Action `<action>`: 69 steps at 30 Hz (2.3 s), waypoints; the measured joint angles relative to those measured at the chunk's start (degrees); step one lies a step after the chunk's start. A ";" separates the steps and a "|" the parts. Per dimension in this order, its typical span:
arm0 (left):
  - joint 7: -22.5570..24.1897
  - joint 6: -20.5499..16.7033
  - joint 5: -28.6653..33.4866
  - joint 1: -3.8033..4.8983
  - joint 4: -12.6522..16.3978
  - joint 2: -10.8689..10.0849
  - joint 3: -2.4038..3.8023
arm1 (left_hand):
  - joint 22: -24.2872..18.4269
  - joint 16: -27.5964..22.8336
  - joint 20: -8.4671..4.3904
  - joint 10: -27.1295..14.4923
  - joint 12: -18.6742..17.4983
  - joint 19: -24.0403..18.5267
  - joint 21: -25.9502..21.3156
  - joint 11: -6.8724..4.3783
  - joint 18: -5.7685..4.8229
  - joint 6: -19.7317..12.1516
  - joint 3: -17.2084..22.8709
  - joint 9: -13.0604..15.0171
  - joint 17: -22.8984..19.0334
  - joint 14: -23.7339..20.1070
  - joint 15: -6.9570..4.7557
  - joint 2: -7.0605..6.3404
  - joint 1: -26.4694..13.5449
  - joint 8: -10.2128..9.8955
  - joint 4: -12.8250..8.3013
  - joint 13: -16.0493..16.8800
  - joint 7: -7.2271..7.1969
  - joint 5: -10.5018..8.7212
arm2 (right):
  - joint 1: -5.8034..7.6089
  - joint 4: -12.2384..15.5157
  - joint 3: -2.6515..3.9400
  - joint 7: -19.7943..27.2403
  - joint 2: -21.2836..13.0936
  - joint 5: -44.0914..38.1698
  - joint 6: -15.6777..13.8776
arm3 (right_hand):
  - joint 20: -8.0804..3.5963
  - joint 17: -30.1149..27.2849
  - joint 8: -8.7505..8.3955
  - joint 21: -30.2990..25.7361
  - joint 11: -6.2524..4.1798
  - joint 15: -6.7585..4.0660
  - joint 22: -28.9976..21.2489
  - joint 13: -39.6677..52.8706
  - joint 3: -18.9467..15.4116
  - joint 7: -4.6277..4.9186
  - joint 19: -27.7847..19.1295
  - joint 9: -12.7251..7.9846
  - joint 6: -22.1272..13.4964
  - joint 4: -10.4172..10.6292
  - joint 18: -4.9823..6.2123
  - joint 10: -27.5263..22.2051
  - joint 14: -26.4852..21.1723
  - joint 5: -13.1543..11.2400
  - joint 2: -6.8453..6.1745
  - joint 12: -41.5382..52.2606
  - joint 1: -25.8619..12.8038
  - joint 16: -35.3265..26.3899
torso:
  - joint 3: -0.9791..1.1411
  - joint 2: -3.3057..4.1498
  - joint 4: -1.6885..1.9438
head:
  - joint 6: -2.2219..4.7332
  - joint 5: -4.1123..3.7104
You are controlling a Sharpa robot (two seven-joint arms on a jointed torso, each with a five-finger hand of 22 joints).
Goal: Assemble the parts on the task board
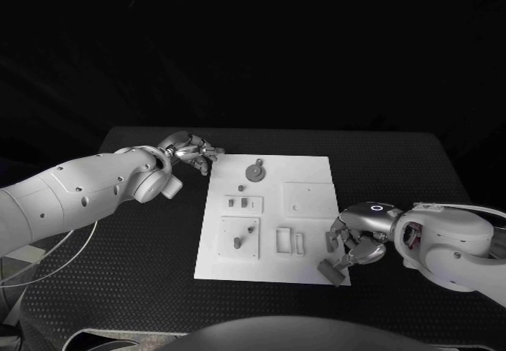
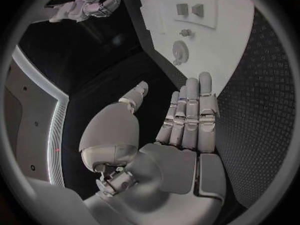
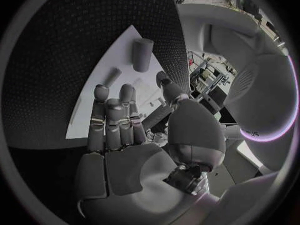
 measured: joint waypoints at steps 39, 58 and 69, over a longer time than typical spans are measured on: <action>0.31 0.38 -0.02 -0.12 0.16 -0.74 -0.10 | -0.03 -0.14 0.01 0.12 0.00 0.00 0.00 -0.12 0.00 -0.01 -0.16 0.00 0.08 -0.09 0.09 0.00 0.00 0.00 -0.16 -0.04 -0.02 0.00 | -8.74 -3.66 -0.93 -2.90 7.09 -15.30 -3.52 | -1.92 -0.20 1.60 0.71 -1.62 -1.90 0.00 3.89 0.23 -1.92 2.34 1.00 4.30 0.37 -0.16 1.83 1.94 0.00 -1.20 5.42 -0.02 2.05 | -0.11 0.04 0.07 | -0.19 -0.97; 0.27 0.58 -0.03 -0.13 0.17 -0.98 -0.10 | -0.04 -0.13 0.21 -0.01 0.00 0.19 0.00 0.01 0.01 -0.28 -0.16 -0.08 0.13 -0.09 0.09 0.00 0.00 0.00 -0.16 -0.04 0.12 -0.32 | -9.03 -2.71 -0.91 0.28 6.64 -16.06 -7.80 | -1.17 0.10 -1.09 2.25 -0.50 -1.15 0.00 8.24 9.14 -0.92 2.04 -0.52 1.55 -2.67 -0.96 0.06 1.35 -0.45 3.60 12.01 16.49 3.90 | -0.15 -0.02 0.12 | -0.10 -0.79; 0.25 0.69 -0.03 -0.13 0.11 -0.85 -0.10 | -0.04 -0.13 0.21 -0.01 0.00 0.19 0.00 0.01 0.01 -0.28 -0.16 -0.08 0.12 -0.10 0.10 0.00 0.00 0.00 -0.16 -0.08 0.12 -0.32 | -3.85 -2.68 -0.99 4.60 7.13 -13.57 -11.32 | -0.99 2.12 -1.09 4.41 -1.20 -1.22 0.00 12.77 10.39 -1.67 1.81 -0.98 2.09 -2.73 -0.99 -2.09 0.31 -0.46 4.78 18.52 15.43 6.79 | -0.21 -0.04 0.14 | 0.16 -0.66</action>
